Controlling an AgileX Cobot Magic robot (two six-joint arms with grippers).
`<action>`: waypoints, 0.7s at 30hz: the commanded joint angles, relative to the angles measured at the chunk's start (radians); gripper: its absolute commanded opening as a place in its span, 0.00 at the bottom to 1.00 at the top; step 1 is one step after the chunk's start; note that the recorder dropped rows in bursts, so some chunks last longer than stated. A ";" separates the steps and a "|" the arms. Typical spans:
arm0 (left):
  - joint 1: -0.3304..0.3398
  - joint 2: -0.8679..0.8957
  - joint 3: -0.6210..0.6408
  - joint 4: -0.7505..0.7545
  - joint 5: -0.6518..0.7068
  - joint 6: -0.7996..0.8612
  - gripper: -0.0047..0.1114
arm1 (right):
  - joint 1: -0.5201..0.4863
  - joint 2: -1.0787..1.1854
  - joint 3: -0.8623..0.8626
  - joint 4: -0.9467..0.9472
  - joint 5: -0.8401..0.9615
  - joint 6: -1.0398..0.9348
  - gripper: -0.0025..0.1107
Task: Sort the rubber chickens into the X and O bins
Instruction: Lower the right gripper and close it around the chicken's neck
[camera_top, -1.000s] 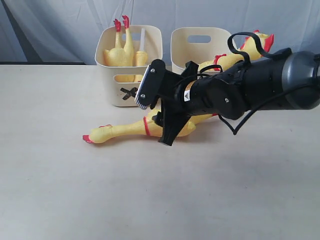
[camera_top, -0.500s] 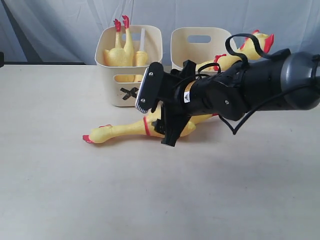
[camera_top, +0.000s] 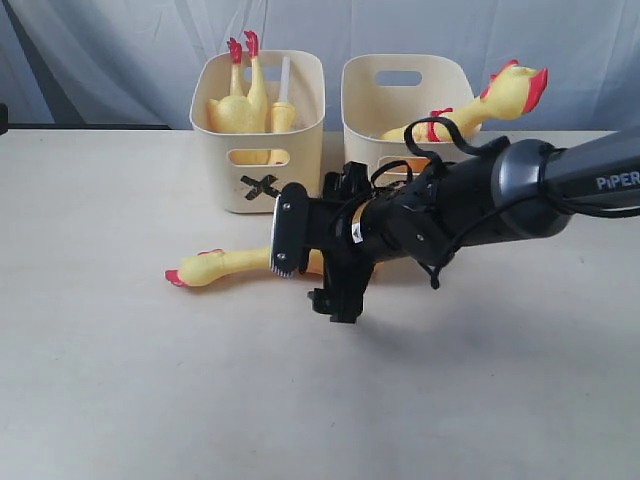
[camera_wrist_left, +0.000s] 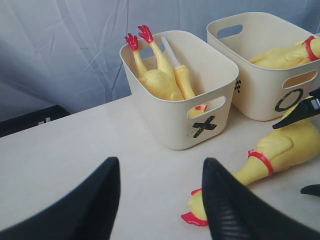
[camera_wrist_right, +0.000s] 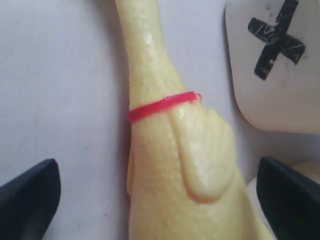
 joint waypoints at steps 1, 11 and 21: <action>0.004 0.000 0.002 -0.008 0.005 -0.005 0.46 | 0.003 0.027 -0.052 -0.030 -0.003 -0.010 0.94; 0.004 0.000 0.002 -0.008 0.005 -0.005 0.46 | -0.004 0.037 -0.096 -0.123 0.059 -0.010 0.94; 0.004 0.000 0.002 -0.008 0.005 -0.005 0.46 | -0.009 0.089 -0.132 -0.146 0.079 -0.010 0.94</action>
